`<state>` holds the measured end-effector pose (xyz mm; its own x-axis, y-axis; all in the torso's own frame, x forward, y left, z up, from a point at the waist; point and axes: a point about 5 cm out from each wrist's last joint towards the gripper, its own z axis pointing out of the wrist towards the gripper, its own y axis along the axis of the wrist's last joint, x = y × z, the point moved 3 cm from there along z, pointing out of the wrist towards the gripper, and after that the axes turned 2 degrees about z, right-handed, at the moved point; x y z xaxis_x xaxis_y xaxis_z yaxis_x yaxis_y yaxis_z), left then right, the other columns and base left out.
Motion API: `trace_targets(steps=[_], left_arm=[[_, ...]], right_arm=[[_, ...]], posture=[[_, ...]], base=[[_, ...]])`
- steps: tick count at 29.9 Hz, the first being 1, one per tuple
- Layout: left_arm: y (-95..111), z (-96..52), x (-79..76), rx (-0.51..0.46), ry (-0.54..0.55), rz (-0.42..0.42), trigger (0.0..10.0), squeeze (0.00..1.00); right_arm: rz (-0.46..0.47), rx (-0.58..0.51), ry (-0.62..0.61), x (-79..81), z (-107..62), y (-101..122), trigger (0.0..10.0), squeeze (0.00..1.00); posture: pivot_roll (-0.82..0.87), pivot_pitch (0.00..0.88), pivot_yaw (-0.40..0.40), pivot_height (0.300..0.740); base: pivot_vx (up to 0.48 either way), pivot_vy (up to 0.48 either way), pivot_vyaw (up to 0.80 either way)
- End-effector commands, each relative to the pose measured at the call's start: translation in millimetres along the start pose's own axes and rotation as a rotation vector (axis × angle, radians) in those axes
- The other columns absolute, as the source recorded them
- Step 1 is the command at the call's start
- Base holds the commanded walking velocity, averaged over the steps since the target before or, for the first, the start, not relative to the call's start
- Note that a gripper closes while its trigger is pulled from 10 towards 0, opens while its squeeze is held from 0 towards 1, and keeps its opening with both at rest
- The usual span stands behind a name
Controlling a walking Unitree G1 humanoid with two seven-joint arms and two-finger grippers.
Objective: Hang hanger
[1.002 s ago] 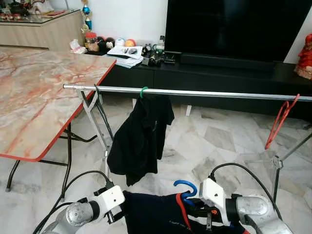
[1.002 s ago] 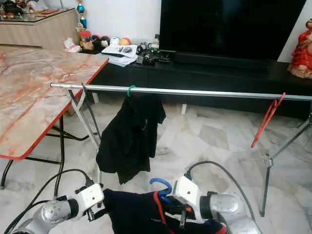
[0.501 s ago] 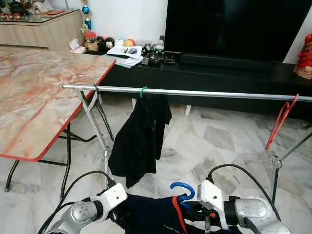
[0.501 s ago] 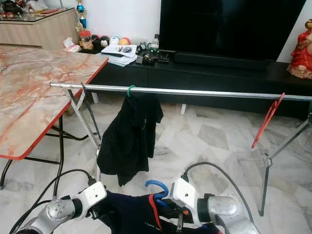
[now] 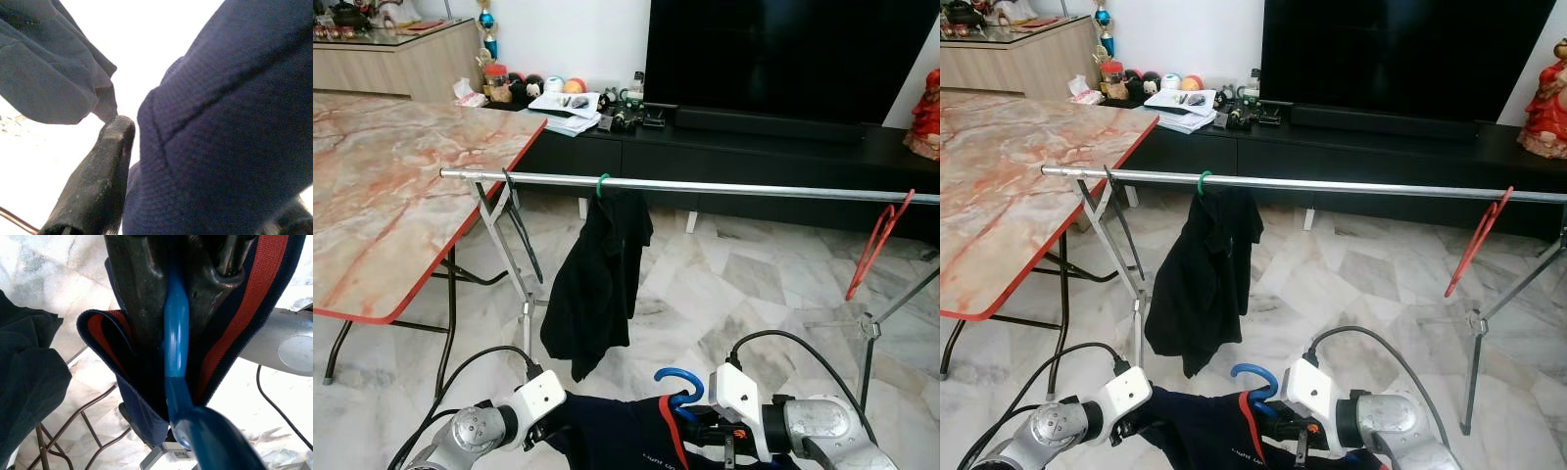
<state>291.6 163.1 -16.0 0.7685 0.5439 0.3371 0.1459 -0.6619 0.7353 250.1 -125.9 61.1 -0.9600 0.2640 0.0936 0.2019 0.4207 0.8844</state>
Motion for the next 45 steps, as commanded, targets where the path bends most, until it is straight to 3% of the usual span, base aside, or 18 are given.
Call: trace_targets(steps=[1, 20, 29, 30, 32, 33, 35, 36, 37, 38, 45], left_arm=[[-7, -4.2, 2.0, 0.022, 0.006, -0.020, 0.0, 0.00], [-27, -25.3, 9.4, 0.073, -0.022, -0.010, 0.0, 0.00], [-23, -21.4, 6.8, 0.055, -0.024, -0.034, 0.0, 0.00], [-24, -21.3, 6.7, 0.061, -0.022, -0.028, 6.7, 0.00], [-24, -21.3, 6.7, 0.067, -0.018, -0.020, 6.7, 0.00], [-25, -21.3, 6.2, 0.071, -0.022, -0.020, 10.0, 0.00], [-28, -23.1, 4.0, 0.083, -0.043, -0.022, 10.0, 0.00], [-29, -23.7, 3.5, 0.084, -0.049, -0.022, 10.0, 0.40], [-30, -25.2, 2.3, 0.088, -0.065, 0.000, 10.0, 0.40], [-32, -27.7, 0.3, 0.100, -0.094, 0.039, 10.0, 1.00], [-33, -31.7, -3.1, 0.105, -0.160, 0.107, 10.0, 1.00]], right_arm=[[-0.026, -0.005, 0.009, 2.0, -0.1, 3, 10.0, 0.00], [-0.024, 0.051, 0.009, 3.7, -0.6, -10, 10.0, 0.00], [-0.019, 0.031, 0.018, 6.9, 5.7, -7, 10.0, 0.00], [-0.019, 0.032, 0.017, 6.8, 5.9, -8, 10.0, 0.00], [-0.018, 0.034, 0.015, 6.5, 6.2, -8, 10.0, 0.00], [-0.019, 0.035, 0.015, 6.5, 6.2, -9, 10.0, 0.00], [-0.021, 0.043, 0.009, 5.3, 5.4, -9, 10.0, 0.00], [-0.022, 0.045, 0.007, 5.0, 5.2, -10, 10.0, 0.00], [-0.028, 0.053, 0.004, 4.1, 4.5, -10, 10.0, 0.00], [-0.037, 0.068, -0.004, 2.0, 3.1, -12, 10.0, 0.00], [-0.075, 0.098, -0.028, -9.2, -1.6, -10, 10.0, 0.00]], posture=[[0.13, 0.012, -0.035, 0.740], [0.14, 0.030, -0.022, 0.740], [0.14, 0.030, -0.016, 0.740], [0.14, 0.030, -0.016, 0.740], [0.14, 0.029, -0.016, 0.740], [0.14, 0.029, -0.016, 0.740], [0.14, 0.031, -0.016, 0.740], [0.14, 0.031, -0.016, 0.740], [0.14, 0.031, -0.016, 0.740], [0.15, 0.032, -0.016, 0.740], [0.15, 0.034, -0.013, 0.740]], base=[[0.000, 0.000, 0.00], [0.000, 0.000, 0.00], [0.000, 0.000, 0.00], [0.000, 0.000, 0.00], [0.000, 0.000, 0.00], [0.000, 0.000, 0.00], [0.000, 0.000, 0.00], [0.000, 0.000, 0.00], [0.000, 0.000, 0.00], [0.000, 0.000, 0.00], [0.000, 0.000, 0.00]])
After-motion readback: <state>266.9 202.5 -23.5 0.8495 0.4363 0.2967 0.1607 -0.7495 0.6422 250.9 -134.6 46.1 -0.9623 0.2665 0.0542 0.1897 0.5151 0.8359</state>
